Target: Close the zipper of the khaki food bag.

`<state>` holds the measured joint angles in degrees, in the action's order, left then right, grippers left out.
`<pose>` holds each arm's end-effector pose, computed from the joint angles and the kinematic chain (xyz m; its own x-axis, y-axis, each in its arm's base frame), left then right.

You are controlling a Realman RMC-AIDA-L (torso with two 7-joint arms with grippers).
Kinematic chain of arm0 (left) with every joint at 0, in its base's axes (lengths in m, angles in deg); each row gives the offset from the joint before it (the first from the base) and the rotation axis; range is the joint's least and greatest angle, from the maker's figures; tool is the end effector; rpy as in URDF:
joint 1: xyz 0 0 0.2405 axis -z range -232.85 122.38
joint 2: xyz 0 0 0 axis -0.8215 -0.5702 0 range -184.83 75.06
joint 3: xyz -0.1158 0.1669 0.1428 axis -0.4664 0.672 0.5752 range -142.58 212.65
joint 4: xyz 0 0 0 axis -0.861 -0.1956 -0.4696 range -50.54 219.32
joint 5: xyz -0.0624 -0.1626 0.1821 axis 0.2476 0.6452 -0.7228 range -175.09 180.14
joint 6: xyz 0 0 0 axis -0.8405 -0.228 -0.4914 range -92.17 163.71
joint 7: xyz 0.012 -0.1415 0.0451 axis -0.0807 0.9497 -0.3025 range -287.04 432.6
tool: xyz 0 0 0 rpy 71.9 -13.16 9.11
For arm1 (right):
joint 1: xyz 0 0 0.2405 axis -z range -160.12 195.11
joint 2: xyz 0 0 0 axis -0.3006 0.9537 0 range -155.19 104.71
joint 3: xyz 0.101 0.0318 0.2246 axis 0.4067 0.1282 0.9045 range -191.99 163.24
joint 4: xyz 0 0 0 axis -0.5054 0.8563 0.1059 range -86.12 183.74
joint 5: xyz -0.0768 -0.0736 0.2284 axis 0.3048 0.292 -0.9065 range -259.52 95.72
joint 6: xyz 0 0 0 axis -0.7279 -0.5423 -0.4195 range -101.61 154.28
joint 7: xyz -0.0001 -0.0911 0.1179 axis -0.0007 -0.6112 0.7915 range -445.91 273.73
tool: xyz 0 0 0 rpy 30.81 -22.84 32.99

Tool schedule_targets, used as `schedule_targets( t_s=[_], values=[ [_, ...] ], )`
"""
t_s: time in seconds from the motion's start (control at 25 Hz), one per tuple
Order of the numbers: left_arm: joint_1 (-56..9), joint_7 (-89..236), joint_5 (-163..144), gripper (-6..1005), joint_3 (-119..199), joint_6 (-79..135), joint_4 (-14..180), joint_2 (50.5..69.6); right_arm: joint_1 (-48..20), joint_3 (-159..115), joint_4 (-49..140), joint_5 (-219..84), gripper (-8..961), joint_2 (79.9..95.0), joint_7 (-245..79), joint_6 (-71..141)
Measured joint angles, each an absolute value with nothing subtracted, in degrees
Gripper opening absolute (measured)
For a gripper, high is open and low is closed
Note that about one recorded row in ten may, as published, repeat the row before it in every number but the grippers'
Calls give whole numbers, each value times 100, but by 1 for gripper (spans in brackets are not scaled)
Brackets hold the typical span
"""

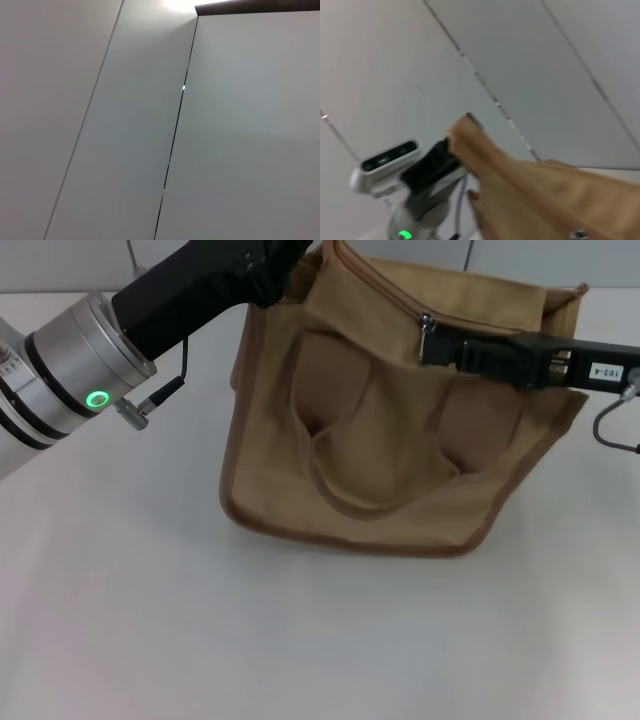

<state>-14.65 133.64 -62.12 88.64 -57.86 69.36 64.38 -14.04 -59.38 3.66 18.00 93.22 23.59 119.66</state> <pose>-0.1789 0.3902 -0.0173 0.3583 0.0400 0.9328 0.3821 -0.9178 -0.1074 0.2192 0.3842 0.0367 0.5059 -0.5783 -0.6400 -0.6454 -0.7460 0.1639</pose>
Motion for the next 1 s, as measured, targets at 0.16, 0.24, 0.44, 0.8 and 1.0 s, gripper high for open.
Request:
schedule_targets(
  t_s=[0.16,0.24,0.44,0.8,1.0],
  values=[
    [-1474,13361,-6212,71,8860,-5793,6937,6438,-1370,-5959,380,1805,328,9320,2469,11766],
    [-1474,13361,-6212,72,8861,-5796,6936,6438,-1364,-5941,407,1807,328,9313,2487,11755],
    [-1401,13367,-6212,73,8865,-5848,6937,6438,-1362,-5966,426,1805,327,9268,2636,11814],
    [-1336,13360,-6197,76,8864,-5869,6964,6438,-1407,-5929,435,1785,323,9282,2597,12058],
    [-1345,13359,-6196,78,8858,-5872,6971,6439,-1411,-5921,434,1781,321,9289,2589,12019]
  ],
)
